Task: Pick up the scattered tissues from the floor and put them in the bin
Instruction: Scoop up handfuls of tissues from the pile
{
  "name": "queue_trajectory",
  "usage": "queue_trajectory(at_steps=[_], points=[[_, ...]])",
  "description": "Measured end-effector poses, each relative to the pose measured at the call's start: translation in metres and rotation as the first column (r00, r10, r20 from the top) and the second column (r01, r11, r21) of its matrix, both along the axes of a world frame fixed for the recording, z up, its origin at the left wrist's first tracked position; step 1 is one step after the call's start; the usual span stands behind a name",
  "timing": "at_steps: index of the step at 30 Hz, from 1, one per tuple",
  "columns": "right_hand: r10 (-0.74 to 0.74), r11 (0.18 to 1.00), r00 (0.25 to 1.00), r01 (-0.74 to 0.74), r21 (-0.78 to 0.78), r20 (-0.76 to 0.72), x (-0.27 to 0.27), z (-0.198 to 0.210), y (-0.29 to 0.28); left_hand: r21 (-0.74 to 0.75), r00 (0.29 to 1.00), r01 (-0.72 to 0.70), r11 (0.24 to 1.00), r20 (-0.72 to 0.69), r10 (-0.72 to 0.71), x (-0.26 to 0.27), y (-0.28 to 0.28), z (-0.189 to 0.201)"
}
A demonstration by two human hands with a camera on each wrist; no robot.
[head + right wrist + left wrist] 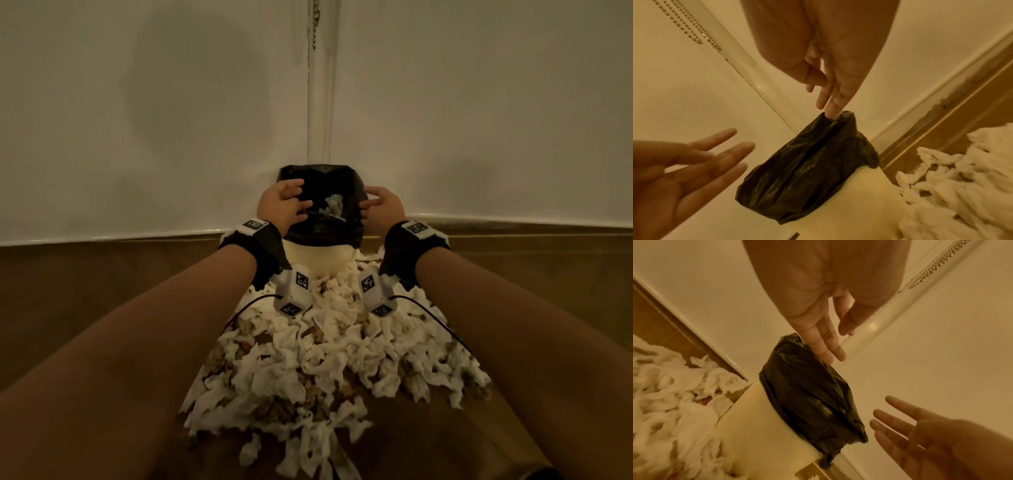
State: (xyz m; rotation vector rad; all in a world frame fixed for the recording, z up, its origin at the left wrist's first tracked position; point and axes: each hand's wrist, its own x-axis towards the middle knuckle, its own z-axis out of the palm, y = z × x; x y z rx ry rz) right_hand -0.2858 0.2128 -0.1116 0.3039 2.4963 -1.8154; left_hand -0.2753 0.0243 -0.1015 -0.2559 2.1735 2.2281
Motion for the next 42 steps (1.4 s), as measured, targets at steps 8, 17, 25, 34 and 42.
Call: queue_trajectory(at_steps=[8, 17, 25, 34, 42], points=[[-0.106, 0.992, 0.985, 0.096, 0.081, 0.133, 0.093, -0.049, 0.010, -0.107, 0.989, 0.102, 0.989, 0.122, -0.089, 0.087, 0.002, -0.043], [0.056, 0.886, 0.824, -0.301, 0.353, 0.563, 0.204, -0.136, 0.004, -0.551, 0.809, 0.587, 0.593, 0.435, -0.396, 0.197, 0.005, -0.137], [0.133, 0.705, 0.730, -0.544, 0.454, 0.670, 0.239, -0.158, -0.018, -0.621, 0.642, 0.752, 0.222, 0.611, -0.464, 0.233, 0.008, -0.164], [0.048, 0.759, 0.701, -0.489, 0.430, 0.712, 0.246, -0.178, -0.017, -0.630, 0.513, 0.761, -0.154, 0.730, -0.452, 0.280, 0.028, -0.203], [0.044, 0.735, 0.724, -0.490, 0.469, 0.688, 0.249, -0.186, -0.007, -0.594, 0.670, 0.741, 0.313, 0.633, -0.387, 0.260, 0.005, -0.205]])
